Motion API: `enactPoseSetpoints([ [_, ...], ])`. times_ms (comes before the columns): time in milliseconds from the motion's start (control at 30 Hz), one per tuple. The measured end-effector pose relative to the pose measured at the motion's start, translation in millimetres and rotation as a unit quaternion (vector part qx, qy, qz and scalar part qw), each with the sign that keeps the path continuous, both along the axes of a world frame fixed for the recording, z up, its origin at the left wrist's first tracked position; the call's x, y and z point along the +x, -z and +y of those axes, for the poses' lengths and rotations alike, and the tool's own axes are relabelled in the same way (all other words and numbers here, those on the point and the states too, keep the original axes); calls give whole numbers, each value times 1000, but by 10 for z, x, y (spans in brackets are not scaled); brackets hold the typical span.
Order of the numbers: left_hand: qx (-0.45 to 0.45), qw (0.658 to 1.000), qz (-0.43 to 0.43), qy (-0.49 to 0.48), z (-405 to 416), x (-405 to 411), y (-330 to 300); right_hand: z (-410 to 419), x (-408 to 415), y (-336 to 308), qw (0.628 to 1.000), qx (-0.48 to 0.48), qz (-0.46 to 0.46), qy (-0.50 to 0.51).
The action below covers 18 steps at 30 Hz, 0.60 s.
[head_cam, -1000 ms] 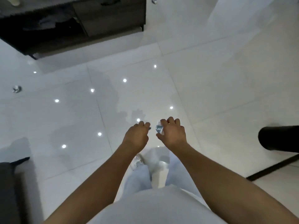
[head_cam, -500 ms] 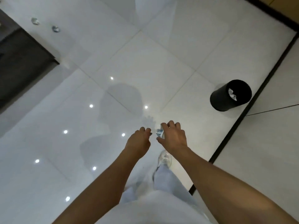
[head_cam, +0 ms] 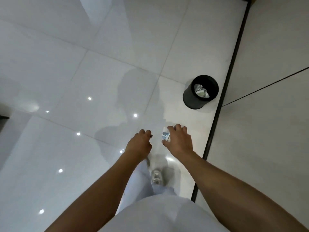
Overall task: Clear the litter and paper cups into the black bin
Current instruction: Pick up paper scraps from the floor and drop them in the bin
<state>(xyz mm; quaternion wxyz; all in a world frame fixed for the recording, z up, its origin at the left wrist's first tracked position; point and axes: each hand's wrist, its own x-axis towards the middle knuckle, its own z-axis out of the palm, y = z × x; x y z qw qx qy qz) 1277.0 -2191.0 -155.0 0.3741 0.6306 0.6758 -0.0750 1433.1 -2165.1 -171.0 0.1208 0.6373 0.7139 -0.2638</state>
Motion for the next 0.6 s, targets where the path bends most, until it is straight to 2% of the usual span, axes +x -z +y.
enactPoseSetpoints([
  [400,15,994,-23,106,2233,706,43,1764,789,-39,986,13,9,169],
  [600,-4,991,-21,132,3007,1279,103,2415,1298,19,980,9,22,199],
])
